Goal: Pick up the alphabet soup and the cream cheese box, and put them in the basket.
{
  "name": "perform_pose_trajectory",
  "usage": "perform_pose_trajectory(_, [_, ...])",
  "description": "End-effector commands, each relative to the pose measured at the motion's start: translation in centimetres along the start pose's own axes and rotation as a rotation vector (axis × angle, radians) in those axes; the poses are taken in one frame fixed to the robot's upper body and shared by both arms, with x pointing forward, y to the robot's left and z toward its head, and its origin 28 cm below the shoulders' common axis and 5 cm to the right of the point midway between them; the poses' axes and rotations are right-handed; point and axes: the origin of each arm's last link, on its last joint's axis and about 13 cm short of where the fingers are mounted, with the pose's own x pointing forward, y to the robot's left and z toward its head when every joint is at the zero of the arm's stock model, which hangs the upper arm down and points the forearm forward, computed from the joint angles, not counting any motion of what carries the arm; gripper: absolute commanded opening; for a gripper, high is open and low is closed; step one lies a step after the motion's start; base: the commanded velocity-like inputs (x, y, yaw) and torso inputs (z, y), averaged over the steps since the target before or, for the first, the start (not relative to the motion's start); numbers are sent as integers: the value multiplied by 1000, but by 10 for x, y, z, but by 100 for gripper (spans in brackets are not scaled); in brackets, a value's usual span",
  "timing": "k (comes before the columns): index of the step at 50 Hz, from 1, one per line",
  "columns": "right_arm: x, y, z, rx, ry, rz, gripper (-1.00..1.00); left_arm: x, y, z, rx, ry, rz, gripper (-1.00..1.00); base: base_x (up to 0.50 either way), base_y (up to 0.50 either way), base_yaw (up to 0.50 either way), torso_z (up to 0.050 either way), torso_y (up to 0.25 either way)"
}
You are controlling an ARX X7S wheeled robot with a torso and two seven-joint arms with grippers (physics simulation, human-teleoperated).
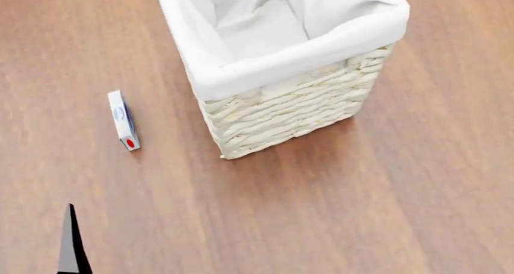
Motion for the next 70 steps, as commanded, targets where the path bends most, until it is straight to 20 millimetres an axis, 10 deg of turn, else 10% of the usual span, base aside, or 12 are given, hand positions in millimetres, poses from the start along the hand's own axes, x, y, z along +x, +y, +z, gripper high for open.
perform_pose_trajectory(1, [-6, -1, -5, 23, 122, 2, 100, 0, 0, -3, -3, 10, -5, 100, 0, 0, 0, 0, 0])
perform_pose_trajectory(70, [6, 3, -29, 110, 205, -7, 100, -2, -1, -8, 3, 24, -10, 100, 0, 0, 0, 0, 0])
